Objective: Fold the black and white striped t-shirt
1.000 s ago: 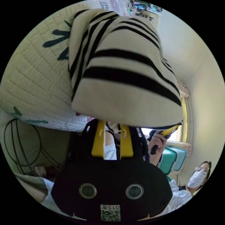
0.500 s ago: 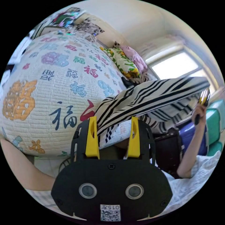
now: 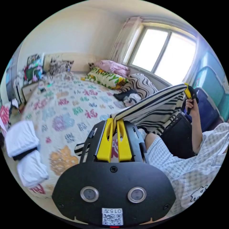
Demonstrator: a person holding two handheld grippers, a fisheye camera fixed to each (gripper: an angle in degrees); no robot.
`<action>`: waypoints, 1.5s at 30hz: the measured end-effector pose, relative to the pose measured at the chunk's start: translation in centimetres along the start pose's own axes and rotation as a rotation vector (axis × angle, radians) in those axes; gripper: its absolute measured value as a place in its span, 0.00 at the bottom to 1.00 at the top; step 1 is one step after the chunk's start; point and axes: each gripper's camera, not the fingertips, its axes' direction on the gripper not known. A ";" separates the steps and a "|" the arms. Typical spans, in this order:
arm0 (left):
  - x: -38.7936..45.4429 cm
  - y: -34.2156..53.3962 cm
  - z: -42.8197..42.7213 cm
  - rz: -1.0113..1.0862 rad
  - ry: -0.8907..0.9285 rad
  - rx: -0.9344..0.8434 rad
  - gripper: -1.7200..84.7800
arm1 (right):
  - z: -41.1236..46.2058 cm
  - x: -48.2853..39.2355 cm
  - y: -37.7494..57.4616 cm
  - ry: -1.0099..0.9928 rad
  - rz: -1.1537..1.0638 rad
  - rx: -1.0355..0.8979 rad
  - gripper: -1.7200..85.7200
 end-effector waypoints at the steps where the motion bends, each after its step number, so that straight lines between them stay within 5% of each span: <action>1: 1.0 -1.5 -2.1 0.060 -0.039 0.018 0.02 | -0.2 -0.2 0.0 -0.004 -0.001 0.000 0.02; 7: 7.0 -5.6 -8.0 0.283 -0.178 0.032 0.02 | -1.7 -1.1 -0.1 -0.076 0.027 0.053 0.02; 14: 8.2 -7.3 -4.3 0.343 -0.214 -0.127 0.03 | 0.0 0.9 -2.4 0.007 0.044 0.037 0.03; 21: -4.7 -8.0 18.1 0.085 -0.106 -0.494 0.08 | 11.9 19.5 -2.9 0.240 0.305 -0.262 0.09; 24: -7.2 -4.4 24.2 -0.007 -0.055 -0.635 0.10 | 16.5 25.6 0.6 -0.002 0.415 -0.465 0.10; 28: -1.8 1.2 23.5 0.173 0.071 -0.579 0.12 | 19.5 21.7 5.2 -0.104 0.176 -0.788 0.11; 30: 0.3 3.3 23.5 0.228 0.111 -0.584 0.12 | 21.5 18.5 9.5 -0.020 -0.039 -1.087 0.14; 33: 2.4 5.3 25.1 0.293 0.119 -0.636 0.13 | 23.7 16.6 13.6 0.120 -0.280 -1.291 0.15; 39: 2.7 6.3 29.5 0.401 0.082 -0.774 0.10 | 25.4 19.1 15.3 0.230 -0.346 -1.380 0.06; 45: -2.1 3.0 27.5 0.269 0.237 -0.729 0.03 | 24.3 21.2 12.1 0.161 -0.268 -1.366 0.03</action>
